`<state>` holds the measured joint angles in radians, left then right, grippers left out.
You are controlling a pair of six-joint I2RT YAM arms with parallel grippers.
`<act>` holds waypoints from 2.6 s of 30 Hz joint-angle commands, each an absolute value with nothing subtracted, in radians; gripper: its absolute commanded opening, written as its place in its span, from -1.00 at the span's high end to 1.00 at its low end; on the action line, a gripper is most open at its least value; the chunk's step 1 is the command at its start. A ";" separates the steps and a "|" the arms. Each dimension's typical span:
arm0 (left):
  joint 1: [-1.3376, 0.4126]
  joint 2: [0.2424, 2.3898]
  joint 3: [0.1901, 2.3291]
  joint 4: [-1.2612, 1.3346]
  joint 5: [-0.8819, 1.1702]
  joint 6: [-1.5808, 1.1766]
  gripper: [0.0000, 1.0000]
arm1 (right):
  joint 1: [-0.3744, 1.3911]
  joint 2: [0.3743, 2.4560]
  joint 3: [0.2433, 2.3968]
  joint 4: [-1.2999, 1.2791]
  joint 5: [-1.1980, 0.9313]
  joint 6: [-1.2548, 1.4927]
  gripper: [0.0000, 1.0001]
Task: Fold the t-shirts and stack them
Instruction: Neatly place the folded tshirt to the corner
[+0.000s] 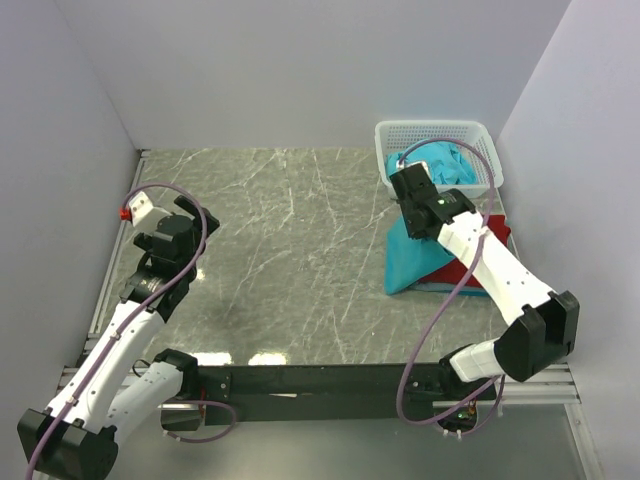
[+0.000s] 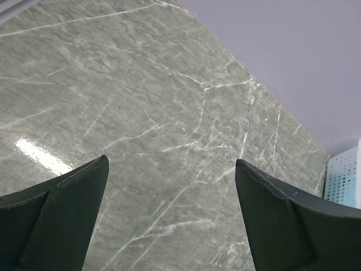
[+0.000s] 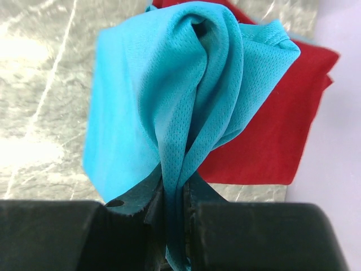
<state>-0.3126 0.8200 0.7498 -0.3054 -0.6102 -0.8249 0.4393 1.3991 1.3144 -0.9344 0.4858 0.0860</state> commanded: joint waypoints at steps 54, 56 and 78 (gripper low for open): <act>-0.284 0.785 0.718 -0.310 -0.747 -0.854 -0.99 | -0.109 1.539 1.289 -0.766 0.431 -0.100 1.00; -0.282 0.791 0.722 -0.314 -0.746 -0.854 -0.99 | -0.112 1.546 1.282 -0.747 0.431 -0.106 1.00; -0.279 0.818 0.742 -0.350 -0.749 -0.874 -0.99 | -0.124 1.431 1.362 -0.782 0.463 0.112 -0.77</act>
